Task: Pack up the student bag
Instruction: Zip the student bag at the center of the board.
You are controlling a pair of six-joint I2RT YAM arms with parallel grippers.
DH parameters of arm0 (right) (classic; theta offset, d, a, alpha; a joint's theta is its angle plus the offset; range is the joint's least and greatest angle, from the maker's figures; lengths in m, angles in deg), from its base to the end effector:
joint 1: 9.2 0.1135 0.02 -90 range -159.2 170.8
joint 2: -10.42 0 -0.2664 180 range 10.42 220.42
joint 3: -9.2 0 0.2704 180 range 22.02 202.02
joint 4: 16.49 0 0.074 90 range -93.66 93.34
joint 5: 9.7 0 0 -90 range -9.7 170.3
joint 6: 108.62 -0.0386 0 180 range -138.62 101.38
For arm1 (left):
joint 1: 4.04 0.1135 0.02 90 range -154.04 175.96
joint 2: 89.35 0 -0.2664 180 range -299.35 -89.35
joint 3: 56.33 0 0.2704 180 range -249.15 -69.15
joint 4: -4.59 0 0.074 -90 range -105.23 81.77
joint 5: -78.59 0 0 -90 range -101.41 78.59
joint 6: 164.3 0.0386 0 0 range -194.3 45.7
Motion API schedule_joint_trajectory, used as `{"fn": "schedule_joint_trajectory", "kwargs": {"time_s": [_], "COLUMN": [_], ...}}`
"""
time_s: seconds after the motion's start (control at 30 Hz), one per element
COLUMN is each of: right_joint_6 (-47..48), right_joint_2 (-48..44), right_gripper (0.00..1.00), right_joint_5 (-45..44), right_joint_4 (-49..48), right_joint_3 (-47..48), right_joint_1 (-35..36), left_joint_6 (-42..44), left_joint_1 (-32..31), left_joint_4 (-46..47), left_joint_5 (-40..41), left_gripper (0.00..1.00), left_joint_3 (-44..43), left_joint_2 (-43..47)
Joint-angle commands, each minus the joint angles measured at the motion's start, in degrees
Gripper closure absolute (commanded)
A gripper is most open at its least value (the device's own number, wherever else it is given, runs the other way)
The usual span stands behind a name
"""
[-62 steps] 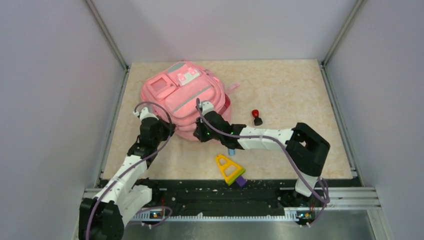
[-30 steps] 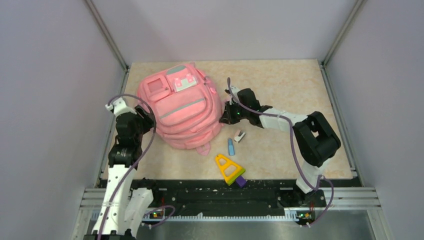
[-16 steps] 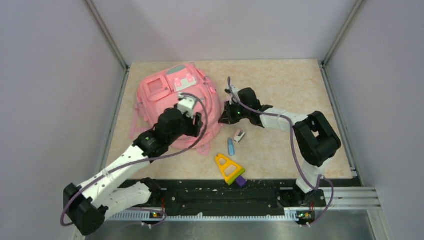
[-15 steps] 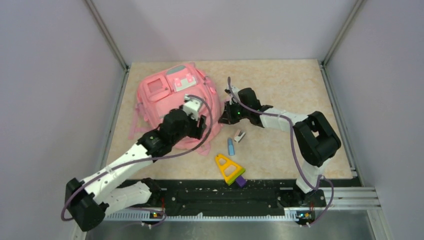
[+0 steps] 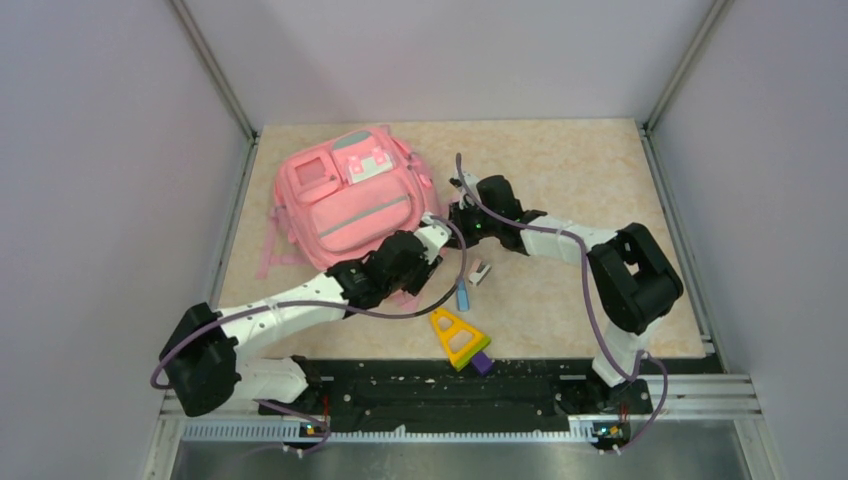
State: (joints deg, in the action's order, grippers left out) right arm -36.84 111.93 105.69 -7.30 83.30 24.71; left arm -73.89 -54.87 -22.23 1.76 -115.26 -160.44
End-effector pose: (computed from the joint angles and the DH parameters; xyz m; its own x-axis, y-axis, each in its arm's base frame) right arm 0.3232 0.2372 0.1852 -0.7169 -0.1416 -0.6826 -0.5954 0.6338 0.4938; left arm 0.1867 -0.2152 0.2384 -0.3927 0.4931 -0.7763 0.6458 0.7488 0.1489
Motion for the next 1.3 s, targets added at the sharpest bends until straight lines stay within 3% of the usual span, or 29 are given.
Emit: {"fn": "schedule_joint_trajectory", "kwargs": {"time_s": [0.0, 0.47, 0.53, 0.63, 0.67, 0.93, 1.27], "right_joint_6": [-0.61, -1.39, -1.4, -1.26, -1.03, 0.78, 1.45], "right_joint_2": [-2.65, -1.9, -1.61, -1.67, -1.84, -0.72, 7.09], "right_gripper": [1.0, 1.0, 1.0, 1.0, 1.0, 1.0, 1.0], "right_joint_5": [3.03, 3.88, 3.88, 2.41, 1.47, -5.33, -4.51], "right_joint_4": [-2.6, -3.39, -3.31, -3.07, -2.79, 0.91, 1.74], "right_joint_3": [0.63, 0.6, 0.82, 1.03, 1.09, 5.41, 14.32], "right_joint_1": [-0.94, -1.46, -1.48, -1.52, -1.56, -2.53, -5.26], "left_joint_6": [-2.66, -6.01, -6.48, -8.37, -9.37, -25.29, -47.3], "left_joint_1": [-0.14, -0.15, -0.15, -0.28, -0.32, -0.32, -0.24], "left_joint_4": [1.87, 1.95, 2.9, 3.09, 2.65, -6.77, -22.86], "left_joint_5": [2.32, 12.08, 11.71, 12.06, 12.94, 21.53, 22.46], "left_gripper": [0.52, 0.53, 0.68, 0.98, 1.0, 1.0, 1.0], "left_joint_3": [-2.25, -1.95, -1.19, 0.07, 0.44, 5.14, 9.66], "left_joint_2": [-3.41, -12.01, -11.93, -10.52, -9.64, 1.7, 18.59]}}
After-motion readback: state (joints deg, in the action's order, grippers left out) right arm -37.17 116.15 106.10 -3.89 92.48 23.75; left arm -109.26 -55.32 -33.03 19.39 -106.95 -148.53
